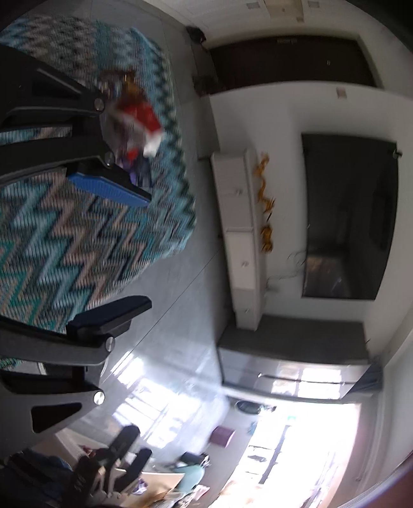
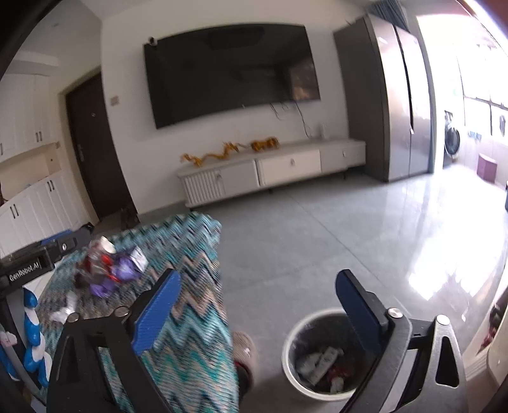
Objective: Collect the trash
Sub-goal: 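Bring both open tools back to the trash pile, then grasp the brown snack bag with left tool while right tool grasps blue-white carton, then lift the brown bag and carton off the blanket toward the bin, then open both tools over the white bin to drop bag and carton, then bring both open tools back to the trash pile on the blanket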
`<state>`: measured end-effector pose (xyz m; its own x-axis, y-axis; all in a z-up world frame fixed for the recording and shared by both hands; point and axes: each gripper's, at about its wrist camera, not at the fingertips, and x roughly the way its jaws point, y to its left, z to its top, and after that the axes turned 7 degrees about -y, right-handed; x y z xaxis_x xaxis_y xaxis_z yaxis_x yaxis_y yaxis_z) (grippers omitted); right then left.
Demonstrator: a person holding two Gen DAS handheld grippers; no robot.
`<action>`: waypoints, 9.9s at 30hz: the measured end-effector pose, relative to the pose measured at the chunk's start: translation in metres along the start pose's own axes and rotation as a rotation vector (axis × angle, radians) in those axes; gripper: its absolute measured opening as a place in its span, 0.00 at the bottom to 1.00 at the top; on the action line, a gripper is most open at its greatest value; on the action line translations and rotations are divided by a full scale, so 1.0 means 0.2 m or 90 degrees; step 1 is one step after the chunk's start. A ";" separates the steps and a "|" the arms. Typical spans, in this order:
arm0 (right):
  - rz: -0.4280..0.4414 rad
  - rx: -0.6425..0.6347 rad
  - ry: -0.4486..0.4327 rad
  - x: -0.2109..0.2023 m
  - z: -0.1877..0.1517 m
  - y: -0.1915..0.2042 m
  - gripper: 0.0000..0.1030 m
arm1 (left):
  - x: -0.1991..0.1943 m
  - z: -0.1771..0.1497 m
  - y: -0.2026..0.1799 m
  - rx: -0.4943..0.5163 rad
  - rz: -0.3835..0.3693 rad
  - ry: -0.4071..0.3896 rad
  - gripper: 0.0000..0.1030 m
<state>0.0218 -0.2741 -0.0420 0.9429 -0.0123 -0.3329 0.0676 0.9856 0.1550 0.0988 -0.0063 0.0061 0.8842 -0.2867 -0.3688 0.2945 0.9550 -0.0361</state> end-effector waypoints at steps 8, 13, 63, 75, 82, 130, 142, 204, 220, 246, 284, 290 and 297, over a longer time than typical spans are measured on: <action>0.064 -0.039 -0.083 -0.20 0.16 0.30 1.00 | -0.26 0.05 0.32 -0.026 0.102 -0.045 0.55; 0.090 -0.071 -0.116 -0.30 0.20 0.44 1.00 | -0.42 0.05 0.52 -0.061 0.144 -0.068 0.58; 0.213 -0.059 0.054 0.36 -0.08 0.69 1.00 | 0.09 -0.26 1.13 -0.093 0.180 0.132 0.70; 0.229 -0.050 0.121 0.76 -0.19 0.74 1.00 | 0.61 -0.31 1.20 -0.078 0.119 0.217 0.74; 0.253 -0.057 0.150 0.94 -0.22 0.83 1.00 | 0.73 -0.41 1.29 -0.107 0.113 0.255 0.74; 0.369 0.023 0.205 1.18 -0.15 0.96 0.67 | 0.17 -0.42 1.55 -0.254 0.072 0.172 0.11; 0.387 0.048 0.128 0.70 0.02 0.84 0.67 | -0.23 -0.28 1.41 -0.234 0.069 0.101 0.11; -0.120 0.175 0.207 0.60 -0.66 -1.12 0.69 | 1.03 -0.40 -1.20 -0.017 -0.397 0.380 0.31; -0.159 0.152 0.181 0.47 -0.62 -0.99 0.98 | 0.83 -0.35 -1.06 0.003 -0.365 0.323 0.44; -0.009 -0.047 -0.086 -0.18 0.12 0.14 1.00 | -0.24 0.08 0.12 -0.034 0.001 -0.031 0.44; 0.071 -0.117 -0.184 -0.49 0.20 0.75 1.00 | -0.96 -0.13 1.10 -0.157 0.279 -0.153 0.70; 0.076 -0.108 -0.157 -0.43 0.19 0.74 1.00 | -0.93 -0.15 1.11 -0.154 0.277 -0.146 0.70; 0.083 -0.091 -0.112 -0.32 0.14 0.71 1.00 | -0.85 -0.17 1.08 -0.135 0.238 -0.126 0.70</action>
<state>-0.0197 -0.1382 0.0282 0.9837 0.0998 -0.1495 -0.0935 0.9944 0.0486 0.0001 0.2508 0.0292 0.9738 0.0905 -0.2084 -0.1194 0.9842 -0.1306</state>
